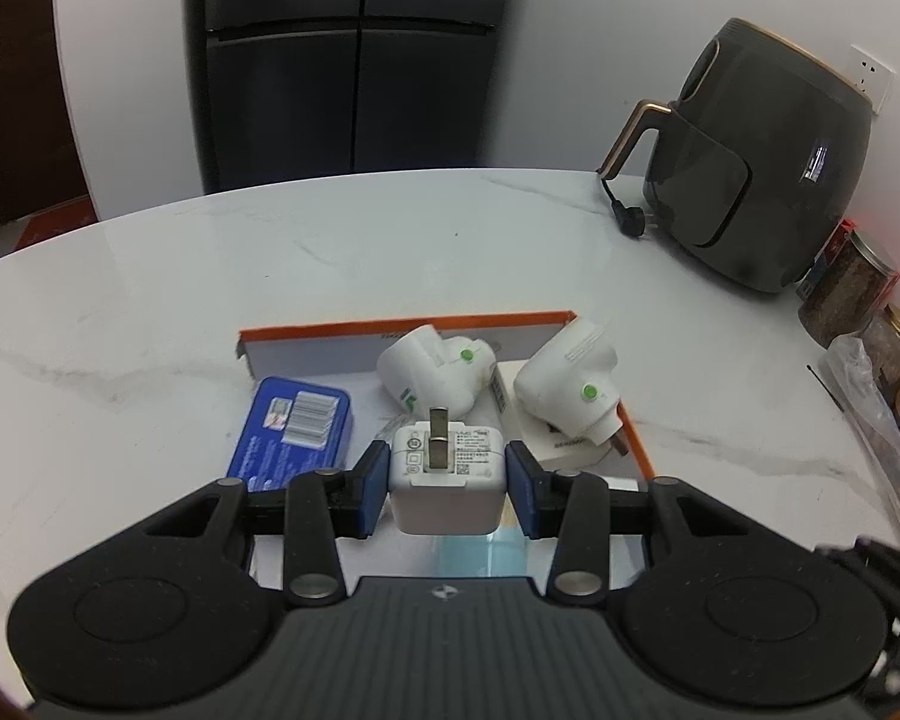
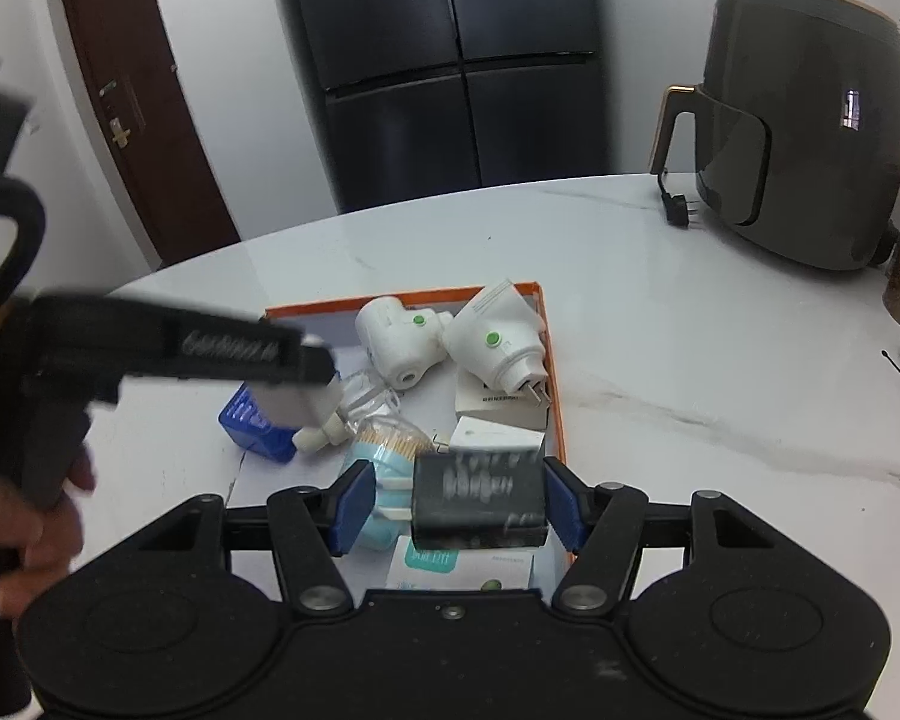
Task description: Organize rigid objects
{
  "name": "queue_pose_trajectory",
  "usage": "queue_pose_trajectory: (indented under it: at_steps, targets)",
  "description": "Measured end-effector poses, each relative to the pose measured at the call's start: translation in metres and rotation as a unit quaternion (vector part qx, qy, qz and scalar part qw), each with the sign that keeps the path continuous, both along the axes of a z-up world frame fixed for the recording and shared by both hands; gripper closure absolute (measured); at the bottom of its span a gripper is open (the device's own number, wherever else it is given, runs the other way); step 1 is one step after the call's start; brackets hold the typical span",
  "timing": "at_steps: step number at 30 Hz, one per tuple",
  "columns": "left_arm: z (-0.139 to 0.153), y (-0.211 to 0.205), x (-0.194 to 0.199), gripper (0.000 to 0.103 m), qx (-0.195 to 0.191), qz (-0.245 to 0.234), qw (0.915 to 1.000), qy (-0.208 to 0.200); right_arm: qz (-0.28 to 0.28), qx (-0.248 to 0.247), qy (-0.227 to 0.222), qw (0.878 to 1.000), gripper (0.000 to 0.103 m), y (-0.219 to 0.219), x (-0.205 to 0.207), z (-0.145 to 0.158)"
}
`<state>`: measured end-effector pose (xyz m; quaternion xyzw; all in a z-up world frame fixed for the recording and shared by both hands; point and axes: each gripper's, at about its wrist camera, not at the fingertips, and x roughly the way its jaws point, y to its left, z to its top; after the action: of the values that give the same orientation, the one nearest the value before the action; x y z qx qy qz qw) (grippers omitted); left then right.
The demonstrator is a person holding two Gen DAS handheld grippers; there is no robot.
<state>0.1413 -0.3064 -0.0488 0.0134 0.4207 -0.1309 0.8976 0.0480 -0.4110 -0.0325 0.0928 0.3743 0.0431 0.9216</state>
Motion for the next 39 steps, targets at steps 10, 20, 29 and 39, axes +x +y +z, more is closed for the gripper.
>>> queue_pose_trajectory:
  at_steps: [10, 20, 29, 39]
  targets:
    - [-0.006, -0.018, 0.019, 0.061, -0.022, -0.021, 0.9995, 0.006, 0.001, 0.006, -0.025, 1.000, 0.027, -0.009, -0.021, 0.009]
    - [0.013, -0.014, -0.007, 0.043, -0.018, -0.008, 0.9998, -0.011, -0.001, 0.009, -0.041, 0.999, 0.027, -0.017, -0.045, 0.018]
    - [0.039, 0.011, -0.077, 0.001, 0.020, 0.030, 0.9990, -0.026, 0.001, -0.003, -0.041, 0.999, 0.024, -0.016, -0.074, 0.024]
    - [0.034, 0.032, -0.143, 0.000, 0.038, 0.064, 0.9972, 0.009, -0.003, -0.023, -0.011, 1.000, 0.020, -0.009, -0.114, 0.032]
